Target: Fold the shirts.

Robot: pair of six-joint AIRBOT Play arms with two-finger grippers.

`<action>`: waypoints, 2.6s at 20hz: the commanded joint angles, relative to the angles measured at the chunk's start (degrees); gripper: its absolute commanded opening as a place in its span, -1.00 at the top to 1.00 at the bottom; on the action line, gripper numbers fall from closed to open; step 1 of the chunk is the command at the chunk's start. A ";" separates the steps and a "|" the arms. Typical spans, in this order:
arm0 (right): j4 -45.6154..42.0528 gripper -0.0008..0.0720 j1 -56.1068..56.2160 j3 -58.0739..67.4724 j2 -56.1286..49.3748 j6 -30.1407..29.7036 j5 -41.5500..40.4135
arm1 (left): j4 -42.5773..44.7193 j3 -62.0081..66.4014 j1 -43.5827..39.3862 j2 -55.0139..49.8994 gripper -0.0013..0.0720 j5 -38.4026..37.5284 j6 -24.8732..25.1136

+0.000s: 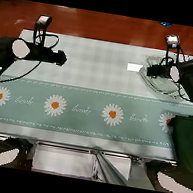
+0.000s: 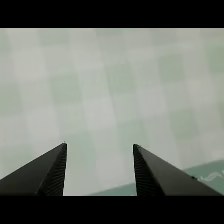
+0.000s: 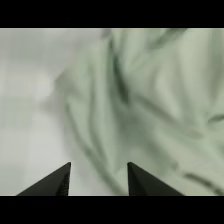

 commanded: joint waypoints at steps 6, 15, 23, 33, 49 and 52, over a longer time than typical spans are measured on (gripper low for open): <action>6.19 -0.14 -17.73 15.28 -16.83 -1.49 -2.69 | 0.04 -0.09 7.52 -0.70 -0.42 9.62 -6.29; 15.47 -0.14 -20.85 28.79 -34.97 -10.56 12.20 | 0.04 -0.11 7.43 -1.29 -0.42 -4.92 -6.29; 27.89 0.93 -19.52 35.89 -30.36 -22.08 20.31 | 3.54 4.98 9.20 -0.70 -0.42 -14.27 -4.07; 42.42 0.93 -10.67 41.57 -2.58 -31.91 11.23 | -3.85 -16.04 13.84 24.26 -0.42 -24.22 -0.46; 44.98 0.93 25.14 33.75 2.34 -33.88 23.98 | -13.68 -20.70 14.19 35.41 -0.42 -19.19 -0.20; 48.26 0.93 29.35 23.74 -4.87 -32.35 18.51 | -13.73 -20.76 14.16 35.41 -0.42 -20.81 -0.20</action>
